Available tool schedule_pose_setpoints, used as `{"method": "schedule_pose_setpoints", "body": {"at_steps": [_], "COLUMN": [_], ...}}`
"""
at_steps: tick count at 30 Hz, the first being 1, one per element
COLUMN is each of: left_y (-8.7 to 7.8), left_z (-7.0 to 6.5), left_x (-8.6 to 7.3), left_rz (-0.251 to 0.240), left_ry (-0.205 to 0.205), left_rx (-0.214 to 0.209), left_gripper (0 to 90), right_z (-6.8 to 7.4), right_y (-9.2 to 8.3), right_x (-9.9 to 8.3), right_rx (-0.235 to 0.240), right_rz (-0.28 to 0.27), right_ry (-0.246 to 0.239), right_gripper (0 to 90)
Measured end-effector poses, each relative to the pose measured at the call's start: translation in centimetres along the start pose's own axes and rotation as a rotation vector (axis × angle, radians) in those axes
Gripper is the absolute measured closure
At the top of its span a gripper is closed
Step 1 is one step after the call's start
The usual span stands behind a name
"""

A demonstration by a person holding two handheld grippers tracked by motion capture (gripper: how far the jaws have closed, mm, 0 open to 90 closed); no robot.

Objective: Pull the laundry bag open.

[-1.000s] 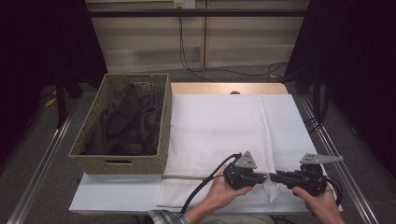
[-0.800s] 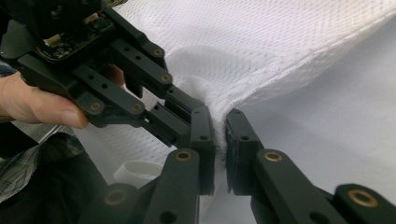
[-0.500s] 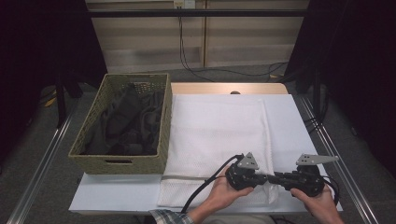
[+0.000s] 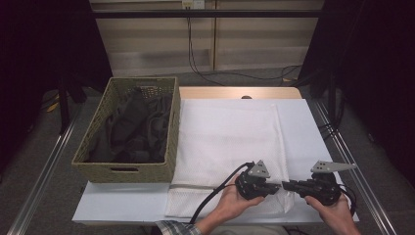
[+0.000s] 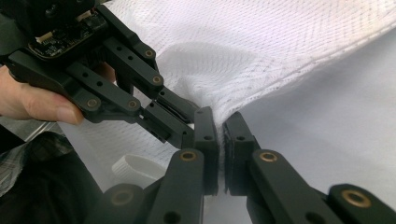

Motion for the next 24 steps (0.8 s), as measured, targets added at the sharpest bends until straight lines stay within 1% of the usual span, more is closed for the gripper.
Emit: {"method": "schedule_pose_setpoints", "body": {"at_steps": [3,4,5,6,7,9,10,11,12,14,17,18,19,20,22,23,24], "left_y": [-0.1,-0.1,-0.1,-0.1,-0.2,-0.1,-0.1,-0.1,-0.2,-0.3,-0.7,-0.7,-0.9,-0.9,-1.1,-1.1,-1.2], "left_z": [0.0,0.0,0.0,0.0,0.1,0.0,0.1,0.2,0.3,0.4,0.5,0.5,0.6,0.5,0.5,0.4,0.5], "left_x": [0.0,0.0,0.0,0.1,0.1,0.0,0.0,-0.1,-0.1,-0.2,-0.4,-0.5,-0.6,-0.6,-0.7,-0.7,-0.8], "left_rz": [0.006,0.000,0.006,-0.003,0.006,0.003,0.014,0.008,0.017,0.006,0.018,0.011,0.016,0.003,0.017,0.007,0.015], "left_ry": [0.003,-0.005,-0.005,-0.006,-0.002,-0.005,0.001,-0.001,-0.001,-0.007,-0.007,-0.008,-0.009,-0.018,-0.011,-0.014,-0.007], "left_rx": [0.000,0.002,0.007,0.002,0.007,0.005,0.010,0.003,0.011,0.011,0.016,0.014,0.017,0.012,0.020,0.014,0.020], "left_gripper": [86.4,86.4,86.4,86.4,86.5,86.4,86.4,86.4,86.5,86.4,86.4,86.5,86.5,86.5,86.4,86.5,86.5], "right_z": [0.1,0.2,0.2,0.2,0.2,0.2,0.1,0.1,0.1,0.0,0.0,0.0,0.0,0.0,0.1,0.1,0.0], "right_y": [0.0,0.0,0.0,0.0,-0.1,-0.1,0.0,0.0,0.0,-0.1,-0.1,-0.1,-0.1,-0.1,-0.1,-0.1,-0.1], "right_x": [0.0,0.0,0.1,0.1,0.1,0.1,0.1,0.0,0.0,0.1,0.1,0.1,0.1,0.1,0.1,0.1,0.1], "right_rx": [-0.004,-0.006,-0.009,-0.009,-0.006,-0.007,-0.010,-0.010,-0.013,-0.018,-0.016,-0.014,-0.014,-0.015,-0.013,-0.018,-0.020], "right_rz": [0.002,0.002,-0.001,-0.002,-0.004,-0.004,-0.004,0.000,0.001,-0.006,-0.009,-0.008,-0.010,-0.012,-0.011,-0.008,-0.007], "right_ry": [-0.003,-0.005,-0.007,-0.010,-0.011,-0.010,-0.010,-0.014,-0.016,-0.012,-0.005,-0.006,-0.014,-0.014,-0.013,-0.015,-0.016], "right_gripper": [86.2,86.2,86.2,86.3,86.3,86.3,86.3,86.3,86.4,86.4,86.5,86.5,86.5,86.5,86.4,86.4,86.4]}}
Point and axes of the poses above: each handheld gripper's, and its own axes: y roughly forward along the jaws, x roughly out of its top, z roughly to its left, the point moved 6 cm from there along y, roughly forward along the jaws, and after that the axes turned 8 degrees about -z, right-handed, at the moved point
